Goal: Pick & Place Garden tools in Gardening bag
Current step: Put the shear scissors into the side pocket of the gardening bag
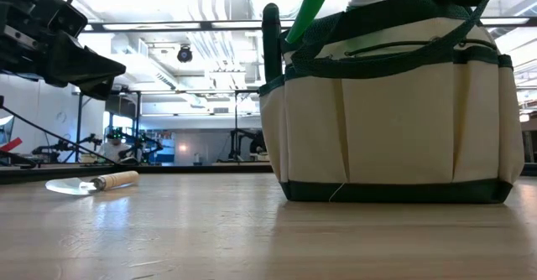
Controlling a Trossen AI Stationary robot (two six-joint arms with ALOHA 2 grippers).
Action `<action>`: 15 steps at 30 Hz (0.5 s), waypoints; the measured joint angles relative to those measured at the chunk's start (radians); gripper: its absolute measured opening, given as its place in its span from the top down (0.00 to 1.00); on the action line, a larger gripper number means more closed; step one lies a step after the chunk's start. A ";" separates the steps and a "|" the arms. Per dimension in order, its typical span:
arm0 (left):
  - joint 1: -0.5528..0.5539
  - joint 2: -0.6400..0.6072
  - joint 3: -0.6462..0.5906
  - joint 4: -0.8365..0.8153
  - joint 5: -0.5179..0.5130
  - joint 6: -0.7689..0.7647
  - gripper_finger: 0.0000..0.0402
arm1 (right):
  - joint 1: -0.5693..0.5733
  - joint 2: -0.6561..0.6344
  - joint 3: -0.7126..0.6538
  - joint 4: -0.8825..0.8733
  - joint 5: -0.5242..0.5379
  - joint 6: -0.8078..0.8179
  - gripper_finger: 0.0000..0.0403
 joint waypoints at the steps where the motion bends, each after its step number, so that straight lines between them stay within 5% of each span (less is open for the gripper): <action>1: 0.000 0.000 0.000 0.000 0.000 0.000 0.94 | -0.002 -0.011 0.004 0.000 -0.004 0.001 0.96; 15: 0.000 0.000 0.000 0.000 0.000 0.000 0.94 | -0.050 -0.321 0.003 0.019 -0.023 0.009 0.96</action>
